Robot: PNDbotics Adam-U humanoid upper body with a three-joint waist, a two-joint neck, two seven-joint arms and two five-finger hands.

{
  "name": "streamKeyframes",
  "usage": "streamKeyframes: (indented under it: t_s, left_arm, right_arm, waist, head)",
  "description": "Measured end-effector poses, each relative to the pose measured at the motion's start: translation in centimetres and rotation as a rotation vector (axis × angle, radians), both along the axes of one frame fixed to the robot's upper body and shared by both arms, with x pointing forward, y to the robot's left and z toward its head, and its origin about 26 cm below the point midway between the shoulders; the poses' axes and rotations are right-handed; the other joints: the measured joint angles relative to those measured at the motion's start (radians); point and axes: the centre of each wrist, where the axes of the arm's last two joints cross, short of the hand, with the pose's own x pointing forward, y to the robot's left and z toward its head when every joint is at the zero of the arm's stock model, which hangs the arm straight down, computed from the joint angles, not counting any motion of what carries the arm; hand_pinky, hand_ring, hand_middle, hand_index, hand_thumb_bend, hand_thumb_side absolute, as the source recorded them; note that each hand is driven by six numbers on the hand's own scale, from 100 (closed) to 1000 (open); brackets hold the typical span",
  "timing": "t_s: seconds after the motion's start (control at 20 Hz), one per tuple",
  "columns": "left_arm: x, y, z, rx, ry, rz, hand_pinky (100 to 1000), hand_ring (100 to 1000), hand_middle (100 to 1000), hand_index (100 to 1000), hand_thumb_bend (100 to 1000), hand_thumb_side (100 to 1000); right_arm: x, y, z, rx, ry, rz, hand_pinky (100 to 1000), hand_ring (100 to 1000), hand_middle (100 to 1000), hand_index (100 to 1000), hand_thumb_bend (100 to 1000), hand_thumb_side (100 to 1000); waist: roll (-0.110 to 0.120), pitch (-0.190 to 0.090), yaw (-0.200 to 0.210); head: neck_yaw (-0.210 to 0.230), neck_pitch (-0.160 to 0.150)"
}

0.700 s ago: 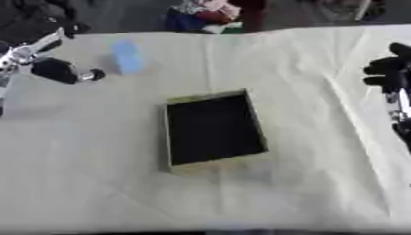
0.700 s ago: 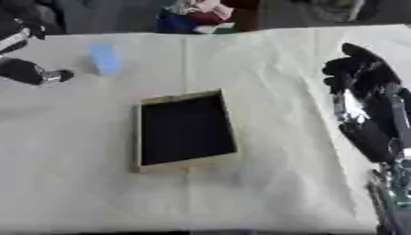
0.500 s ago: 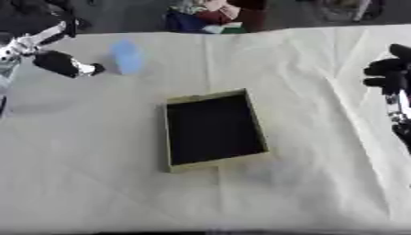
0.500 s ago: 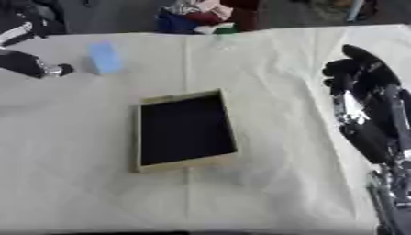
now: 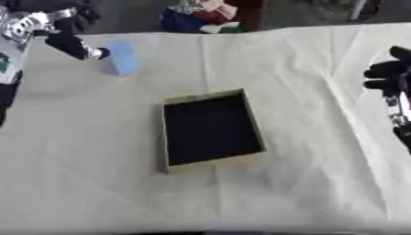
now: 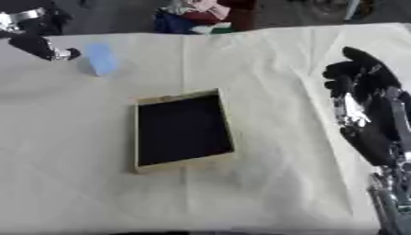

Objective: Pick up objects on the table and place them in the box.

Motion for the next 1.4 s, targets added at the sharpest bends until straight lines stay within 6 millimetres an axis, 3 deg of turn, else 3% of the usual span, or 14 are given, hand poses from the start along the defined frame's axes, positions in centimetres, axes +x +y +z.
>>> streamKeyframes:
  t_s: [0.4, 0.75, 1.4]
  left_arm:
    - [1.8, 1.4, -2.0, -0.039, 0.002, 0.153, 788, 798, 827, 934, 405, 358]
    - [2.1, 2.5, -4.1, -0.038, -0.036, 0.212, 795, 797, 825, 934, 430, 358]
    - [2.3, 2.6, -5.1, -0.035, -0.067, 0.222, 801, 802, 829, 939, 438, 381]
  right_arm:
    - [0.1, 0.2, 0.2, -0.001, -0.005, 0.010, 701, 727, 665, 878, 100, 533]
    - [0.3, 0.5, 0.3, 0.005, -0.013, 0.014, 700, 727, 664, 878, 100, 535]
    - [0.4, 0.6, 0.4, 0.012, -0.018, 0.017, 700, 727, 663, 878, 100, 538]
  waist:
    - [0.009, 0.020, -0.020]
    - [0.013, 0.037, -0.032]
    - [0.016, 0.053, -0.045]
  head:
    - [0.000, 0.000]
    - [0.003, 0.000]
    - [0.004, 0.000]
